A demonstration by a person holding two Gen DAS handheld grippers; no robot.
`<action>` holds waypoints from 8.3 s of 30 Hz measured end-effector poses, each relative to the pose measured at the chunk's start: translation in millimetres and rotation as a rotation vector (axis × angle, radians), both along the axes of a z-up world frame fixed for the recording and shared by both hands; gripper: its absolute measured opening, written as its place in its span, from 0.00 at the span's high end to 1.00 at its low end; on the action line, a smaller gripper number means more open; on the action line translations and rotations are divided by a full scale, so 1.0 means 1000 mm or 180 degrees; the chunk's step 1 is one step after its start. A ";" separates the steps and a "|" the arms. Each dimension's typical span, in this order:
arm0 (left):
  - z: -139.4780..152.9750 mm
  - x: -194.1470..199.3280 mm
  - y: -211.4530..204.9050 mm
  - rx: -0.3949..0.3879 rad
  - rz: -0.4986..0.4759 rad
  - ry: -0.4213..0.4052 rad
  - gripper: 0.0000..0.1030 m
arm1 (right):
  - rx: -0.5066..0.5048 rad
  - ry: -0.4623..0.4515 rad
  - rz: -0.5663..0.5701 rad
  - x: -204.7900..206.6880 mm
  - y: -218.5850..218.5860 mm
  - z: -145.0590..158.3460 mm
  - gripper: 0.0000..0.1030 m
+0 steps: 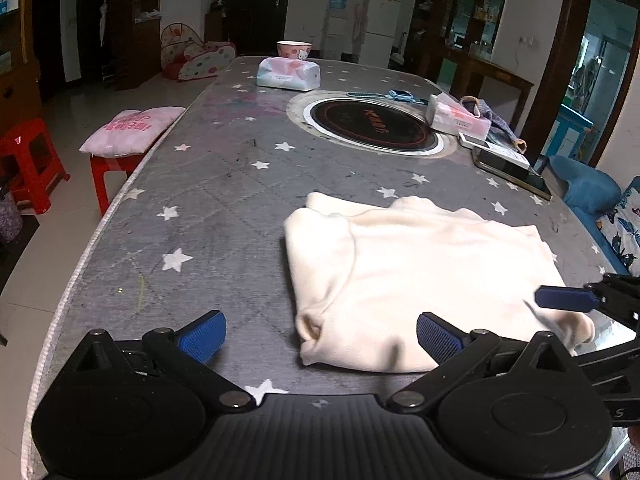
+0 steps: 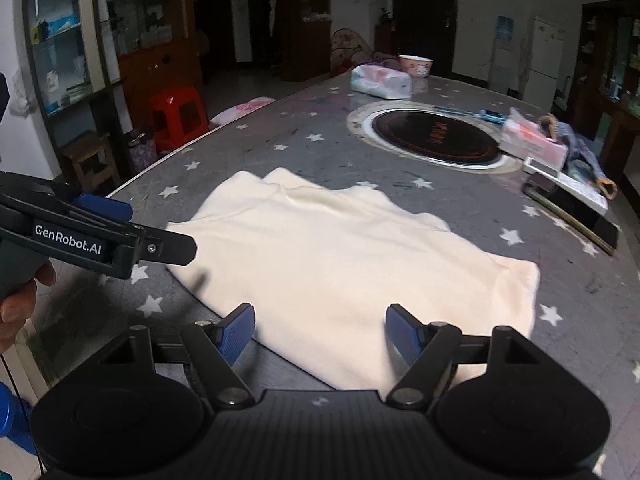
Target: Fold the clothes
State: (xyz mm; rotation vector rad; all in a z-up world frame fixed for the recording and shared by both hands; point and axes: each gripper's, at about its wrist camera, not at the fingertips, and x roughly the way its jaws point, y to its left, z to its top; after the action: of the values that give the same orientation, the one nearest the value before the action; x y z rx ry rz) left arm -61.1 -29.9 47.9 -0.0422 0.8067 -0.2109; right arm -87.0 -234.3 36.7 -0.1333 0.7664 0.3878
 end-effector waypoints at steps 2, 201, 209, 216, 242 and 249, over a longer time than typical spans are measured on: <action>-0.002 0.002 -0.001 0.0008 0.0010 0.0015 0.00 | 0.0012 0.0008 -0.0072 -0.003 -0.009 0.000 0.28; -0.047 0.053 0.040 -0.2154 0.0890 0.1037 0.81 | 0.0132 -0.0110 0.0058 0.010 -0.033 0.013 0.66; -0.043 0.055 0.037 -0.2027 0.0858 0.1016 0.81 | 0.0356 0.0095 -0.0840 0.041 -0.114 -0.006 0.59; -0.041 0.057 0.035 -0.1927 0.0835 0.0998 0.81 | 0.0695 0.0224 -0.1022 0.058 -0.134 -0.021 0.55; 0.018 0.062 -0.034 -0.1478 0.0269 0.0562 0.83 | 0.0814 -0.0437 -0.1113 0.021 -0.143 0.042 0.99; 0.011 0.064 -0.031 -0.1406 0.0294 0.0610 0.83 | 0.0848 -0.0264 -0.1263 0.023 -0.160 0.029 0.82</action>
State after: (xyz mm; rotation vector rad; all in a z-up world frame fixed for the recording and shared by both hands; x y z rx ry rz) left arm 2.8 -60.9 58.4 -0.5211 0.9340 -0.2978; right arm -64.0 -394.4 65.3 0.2494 0.6347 0.1029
